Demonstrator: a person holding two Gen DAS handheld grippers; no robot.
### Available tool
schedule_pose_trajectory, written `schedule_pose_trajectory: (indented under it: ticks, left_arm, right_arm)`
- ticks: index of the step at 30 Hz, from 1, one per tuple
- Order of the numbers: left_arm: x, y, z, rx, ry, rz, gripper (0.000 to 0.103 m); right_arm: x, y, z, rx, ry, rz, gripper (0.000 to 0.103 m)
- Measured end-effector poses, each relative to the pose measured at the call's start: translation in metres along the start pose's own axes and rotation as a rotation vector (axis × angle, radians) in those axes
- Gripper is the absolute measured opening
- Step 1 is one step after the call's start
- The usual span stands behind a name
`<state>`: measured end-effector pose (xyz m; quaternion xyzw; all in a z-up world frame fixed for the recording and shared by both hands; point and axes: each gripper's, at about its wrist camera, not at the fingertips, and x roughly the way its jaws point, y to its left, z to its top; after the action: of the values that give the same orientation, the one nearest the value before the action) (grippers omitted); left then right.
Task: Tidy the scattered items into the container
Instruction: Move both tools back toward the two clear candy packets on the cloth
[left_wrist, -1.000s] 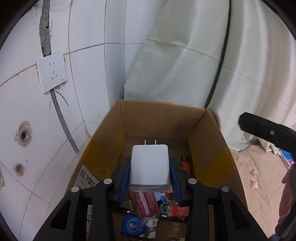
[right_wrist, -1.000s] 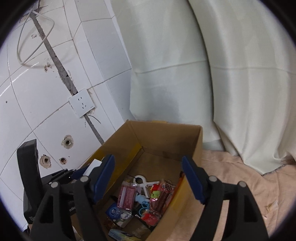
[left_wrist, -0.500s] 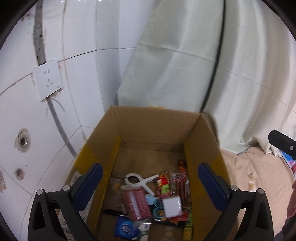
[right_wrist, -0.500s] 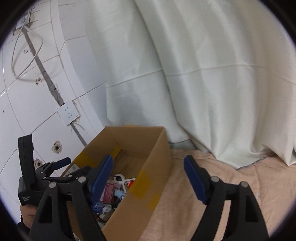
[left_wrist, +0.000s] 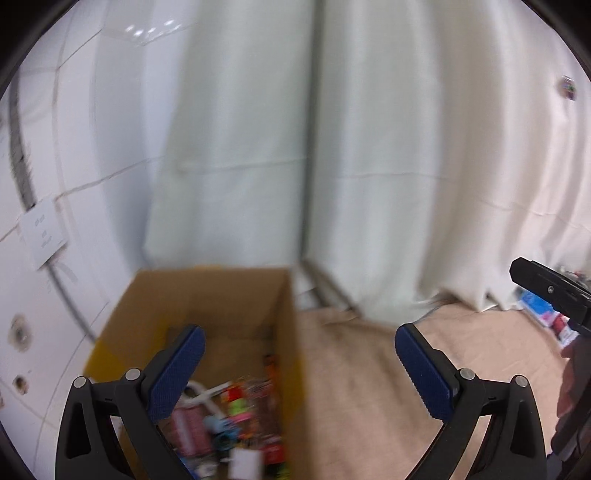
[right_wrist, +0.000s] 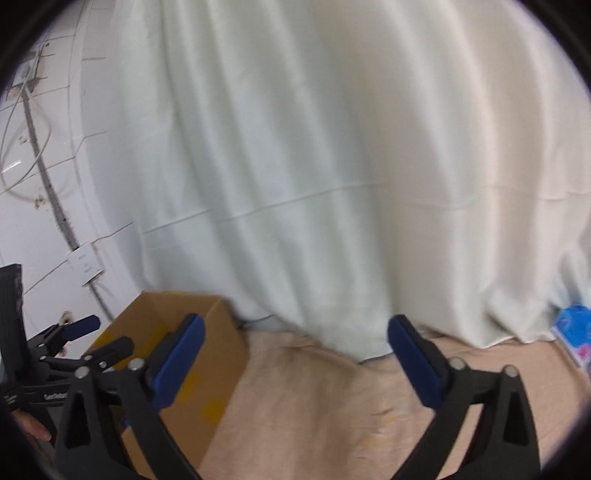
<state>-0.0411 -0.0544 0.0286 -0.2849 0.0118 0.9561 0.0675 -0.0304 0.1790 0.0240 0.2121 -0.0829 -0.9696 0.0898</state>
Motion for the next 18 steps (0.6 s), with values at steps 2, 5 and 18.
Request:
schedule_pose_trajectory:
  ticks: [2,5,18]
  left_arm:
    - [0.002,-0.018,0.003,0.013,-0.001,-0.029,0.103]
    - [0.007,-0.052,0.006,0.029,-0.002,-0.072,0.103]
    - [0.098,-0.149,-0.058,0.099,0.188,-0.131,0.103]
  right_arm:
    - [-0.010,-0.016,0.002,-0.005,-0.019,-0.057,0.103]
    - [-0.020,-0.039,0.002,0.002,-0.014,-0.093,0.103]
    - [-0.018,-0.104,-0.047,-0.058,0.095,-0.215,0.103]
